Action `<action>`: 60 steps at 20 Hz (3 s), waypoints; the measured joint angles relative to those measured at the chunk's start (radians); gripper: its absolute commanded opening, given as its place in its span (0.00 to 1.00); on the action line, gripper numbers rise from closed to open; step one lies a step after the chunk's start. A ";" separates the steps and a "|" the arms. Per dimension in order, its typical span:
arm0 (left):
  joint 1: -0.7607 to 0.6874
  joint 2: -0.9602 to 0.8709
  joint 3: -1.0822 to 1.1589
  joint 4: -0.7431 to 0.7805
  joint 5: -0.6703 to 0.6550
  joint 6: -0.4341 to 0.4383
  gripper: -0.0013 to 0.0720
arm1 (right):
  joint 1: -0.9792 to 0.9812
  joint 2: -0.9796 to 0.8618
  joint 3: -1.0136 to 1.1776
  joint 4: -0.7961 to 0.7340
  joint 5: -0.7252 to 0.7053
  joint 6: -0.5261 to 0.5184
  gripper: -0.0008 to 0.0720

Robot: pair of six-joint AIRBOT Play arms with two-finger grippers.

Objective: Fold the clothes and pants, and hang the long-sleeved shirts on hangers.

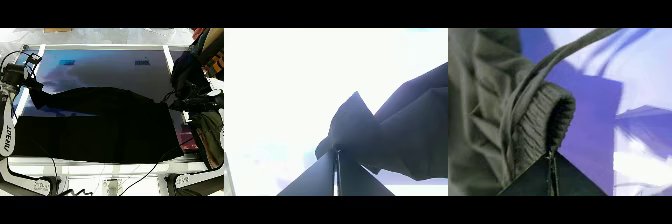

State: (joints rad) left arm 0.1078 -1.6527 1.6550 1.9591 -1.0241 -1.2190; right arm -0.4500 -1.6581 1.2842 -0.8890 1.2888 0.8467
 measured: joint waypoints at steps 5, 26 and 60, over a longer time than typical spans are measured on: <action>0.000 0.000 0.000 0.000 0.000 0.000 0.03 | 0.001 0.000 0.016 0.002 0.047 -0.024 0.53; 0.000 0.000 0.000 -0.008 -0.001 0.000 0.03 | 0.001 -0.174 0.020 0.075 -0.044 0.029 0.38; -0.011 0.130 -0.005 0.098 0.201 -0.103 0.02 | -0.013 -0.075 0.192 0.254 -0.300 -0.011 0.04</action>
State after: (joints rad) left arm 0.0967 -1.5230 1.6505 2.0567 -0.8230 -1.3220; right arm -0.4629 -1.7332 1.4761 -0.6346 0.9890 0.8356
